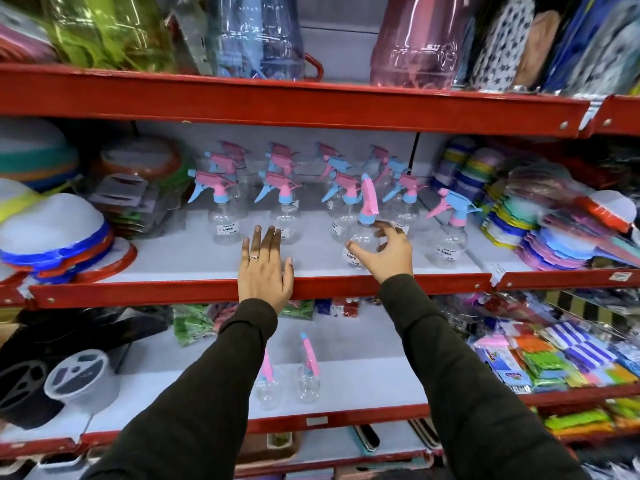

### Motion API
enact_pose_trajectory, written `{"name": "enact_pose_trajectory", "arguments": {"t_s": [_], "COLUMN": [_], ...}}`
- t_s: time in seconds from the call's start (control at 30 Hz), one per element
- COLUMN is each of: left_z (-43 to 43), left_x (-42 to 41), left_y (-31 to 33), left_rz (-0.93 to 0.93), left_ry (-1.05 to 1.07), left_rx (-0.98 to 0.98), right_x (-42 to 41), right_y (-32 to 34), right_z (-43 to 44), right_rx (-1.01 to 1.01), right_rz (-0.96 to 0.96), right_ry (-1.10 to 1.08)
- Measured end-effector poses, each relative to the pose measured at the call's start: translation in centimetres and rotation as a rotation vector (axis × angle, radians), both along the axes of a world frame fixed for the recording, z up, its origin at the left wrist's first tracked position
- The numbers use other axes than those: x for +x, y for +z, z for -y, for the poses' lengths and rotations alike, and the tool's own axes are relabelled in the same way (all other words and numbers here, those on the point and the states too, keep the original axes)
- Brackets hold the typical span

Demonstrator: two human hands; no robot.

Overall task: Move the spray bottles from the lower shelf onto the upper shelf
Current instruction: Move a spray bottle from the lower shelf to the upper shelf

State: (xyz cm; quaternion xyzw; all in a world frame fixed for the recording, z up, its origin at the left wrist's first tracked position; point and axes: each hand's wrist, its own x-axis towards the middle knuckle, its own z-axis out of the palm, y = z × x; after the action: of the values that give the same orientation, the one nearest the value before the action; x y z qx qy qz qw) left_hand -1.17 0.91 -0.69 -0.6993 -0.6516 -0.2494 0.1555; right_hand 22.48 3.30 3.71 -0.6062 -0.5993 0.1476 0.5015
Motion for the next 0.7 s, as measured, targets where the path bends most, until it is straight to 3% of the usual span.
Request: {"name": "enact_pose_trajectory", "arguments": {"t_s": [0.43,0.7], "left_z": [-0.2,-0.1], "left_x": [-0.1,-0.1], "left_y": [-0.2,-0.3], "left_rz": [0.005,0.001], "left_ry": [-0.005,-0.003], "left_rx": [0.028,0.028], "right_x": [-0.1,-1.5], "right_y": [-1.4,-0.7], "right_z": [-0.8,-0.5], "right_rx": [-0.088,-0.058], "right_rz": [-0.013,0.061], "right_ry": [0.050,-0.100]}}
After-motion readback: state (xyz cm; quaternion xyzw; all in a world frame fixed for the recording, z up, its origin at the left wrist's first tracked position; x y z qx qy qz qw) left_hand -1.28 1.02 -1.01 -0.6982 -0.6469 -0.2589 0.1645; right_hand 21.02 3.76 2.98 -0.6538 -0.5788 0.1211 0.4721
